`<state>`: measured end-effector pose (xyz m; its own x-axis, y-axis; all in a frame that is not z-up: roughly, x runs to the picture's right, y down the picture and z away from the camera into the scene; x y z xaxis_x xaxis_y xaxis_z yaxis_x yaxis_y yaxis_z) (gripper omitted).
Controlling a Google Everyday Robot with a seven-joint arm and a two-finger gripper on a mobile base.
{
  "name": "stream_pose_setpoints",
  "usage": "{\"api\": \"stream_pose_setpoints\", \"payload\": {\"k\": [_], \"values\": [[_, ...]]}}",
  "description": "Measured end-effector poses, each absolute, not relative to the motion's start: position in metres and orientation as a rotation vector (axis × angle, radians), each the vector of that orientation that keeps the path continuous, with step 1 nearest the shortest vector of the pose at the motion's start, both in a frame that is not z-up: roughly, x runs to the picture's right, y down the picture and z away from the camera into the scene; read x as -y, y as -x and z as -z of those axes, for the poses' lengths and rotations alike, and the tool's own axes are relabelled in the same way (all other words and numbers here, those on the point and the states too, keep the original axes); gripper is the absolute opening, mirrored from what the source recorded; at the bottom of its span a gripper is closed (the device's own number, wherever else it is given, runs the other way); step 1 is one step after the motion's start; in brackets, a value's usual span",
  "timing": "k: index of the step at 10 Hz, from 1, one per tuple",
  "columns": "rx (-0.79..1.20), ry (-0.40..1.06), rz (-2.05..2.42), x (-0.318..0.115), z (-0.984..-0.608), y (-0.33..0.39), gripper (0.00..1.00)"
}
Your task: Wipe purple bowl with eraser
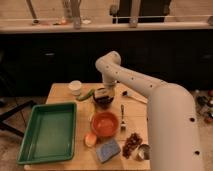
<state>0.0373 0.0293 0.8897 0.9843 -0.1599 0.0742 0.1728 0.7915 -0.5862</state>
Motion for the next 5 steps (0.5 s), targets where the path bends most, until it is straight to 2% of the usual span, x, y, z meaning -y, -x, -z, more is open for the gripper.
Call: {"api": "stream_pose_setpoints", "payload": {"k": [5], "values": [[0.003, 0.656, 0.155, -0.042, -0.884, -0.057, 0.0]]}}
